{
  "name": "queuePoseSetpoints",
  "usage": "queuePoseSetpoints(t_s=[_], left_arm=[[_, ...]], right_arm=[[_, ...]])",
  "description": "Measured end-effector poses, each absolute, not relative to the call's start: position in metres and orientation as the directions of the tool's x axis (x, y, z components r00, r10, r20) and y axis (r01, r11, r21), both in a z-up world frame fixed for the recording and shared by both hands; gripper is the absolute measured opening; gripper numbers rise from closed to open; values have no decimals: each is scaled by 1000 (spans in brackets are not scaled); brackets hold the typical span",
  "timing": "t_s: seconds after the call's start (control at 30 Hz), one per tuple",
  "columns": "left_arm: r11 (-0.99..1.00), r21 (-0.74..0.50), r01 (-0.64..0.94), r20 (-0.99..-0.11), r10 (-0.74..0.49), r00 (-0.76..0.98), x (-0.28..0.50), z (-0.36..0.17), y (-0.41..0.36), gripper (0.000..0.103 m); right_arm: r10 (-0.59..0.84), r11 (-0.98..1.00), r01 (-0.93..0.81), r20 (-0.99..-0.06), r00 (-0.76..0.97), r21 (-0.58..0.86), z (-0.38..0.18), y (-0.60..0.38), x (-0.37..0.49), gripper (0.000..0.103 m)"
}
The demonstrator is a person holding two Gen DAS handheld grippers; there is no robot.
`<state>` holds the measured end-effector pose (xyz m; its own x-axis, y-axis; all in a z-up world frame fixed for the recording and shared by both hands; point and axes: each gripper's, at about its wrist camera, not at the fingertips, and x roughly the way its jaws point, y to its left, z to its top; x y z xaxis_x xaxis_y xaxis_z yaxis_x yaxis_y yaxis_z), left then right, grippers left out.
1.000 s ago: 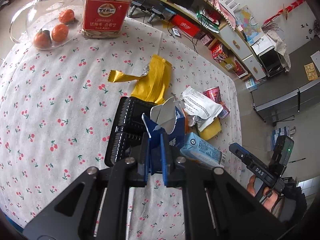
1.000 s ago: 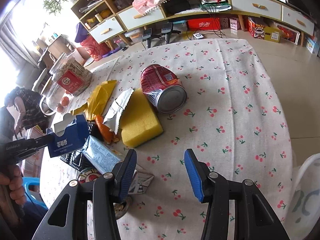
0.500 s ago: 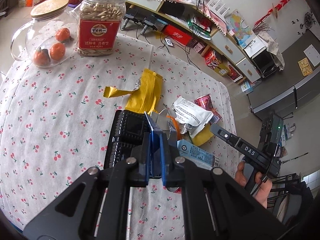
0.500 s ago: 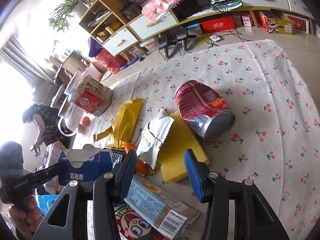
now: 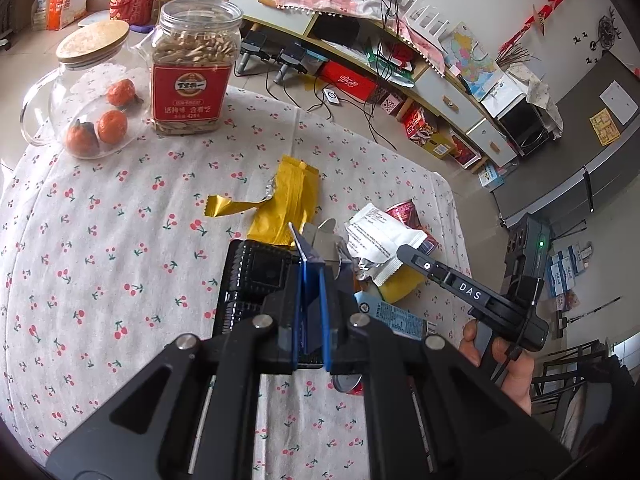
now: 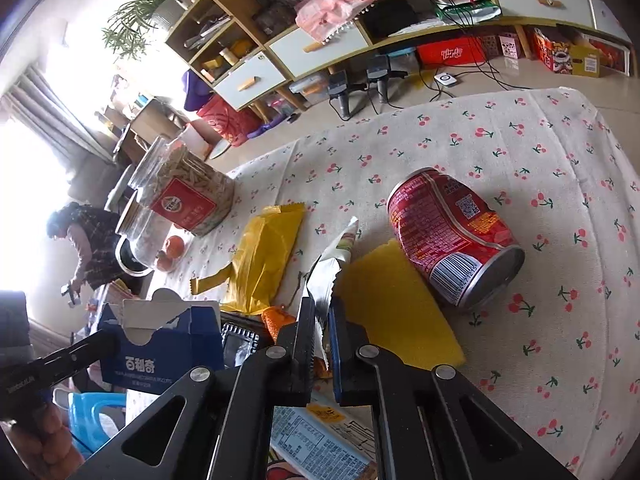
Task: Collect trash
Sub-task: 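Grasp the silver foil wrapper with the left gripper while the right grasps the white paper strip, then carry the foil with the left gripper while the right carries the paper strip to the basin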
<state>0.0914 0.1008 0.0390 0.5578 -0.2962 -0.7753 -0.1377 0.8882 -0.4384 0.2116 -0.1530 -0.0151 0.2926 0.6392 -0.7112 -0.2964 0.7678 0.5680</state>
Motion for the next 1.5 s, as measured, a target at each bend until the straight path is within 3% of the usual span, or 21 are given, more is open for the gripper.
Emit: queuePoseSetpoints(t_s=[0.3,0.5,0.57,0.6,0.67,0.73,1.0,1.03,1.07,1.17,1.5], left_arm=[[890,-440,-122,-751,-291,593,88,44,100,9],[899,-419,-127,-757,-269,596,85,43,95,9],[902,-413,-130,-759,-262,596,84,44,94,9],[903,-410,-130,-760,-259,596,84,44,93,9],[903,-409,-132,-762,-259,593,85,44,92,9],[903,-409,-132,-766,-262,587,87,43,91,9],[920,-376,-109,-770,-244,590,89,45,84,9],[922,-371,-112,-770,-238,592,89,45,84,9],[923,-367,-116,-771,-232,594,89,45,86,9],[917,-377,-129,-767,-230,599,88,45,92,9],[910,-393,-135,-744,-227,629,85,51,97,9]], right_arm=[[668,744,-297,-654,354,599,15,-181,198,4],[662,750,-265,-684,306,606,0,-185,195,7],[648,761,-241,-701,297,602,-9,-185,196,18],[647,763,-230,-705,292,605,-14,-184,198,18],[636,771,-201,-714,293,604,-19,-184,202,38],[634,771,-178,-708,311,612,-21,-184,207,51],[663,738,-119,-681,311,665,-36,-171,228,50],[658,743,-120,-686,310,659,-38,-168,229,41],[656,747,-132,-688,310,652,-37,-166,229,18],[671,735,-170,-670,318,656,-32,-164,228,10],[693,713,-236,-612,380,660,13,-186,212,8]])
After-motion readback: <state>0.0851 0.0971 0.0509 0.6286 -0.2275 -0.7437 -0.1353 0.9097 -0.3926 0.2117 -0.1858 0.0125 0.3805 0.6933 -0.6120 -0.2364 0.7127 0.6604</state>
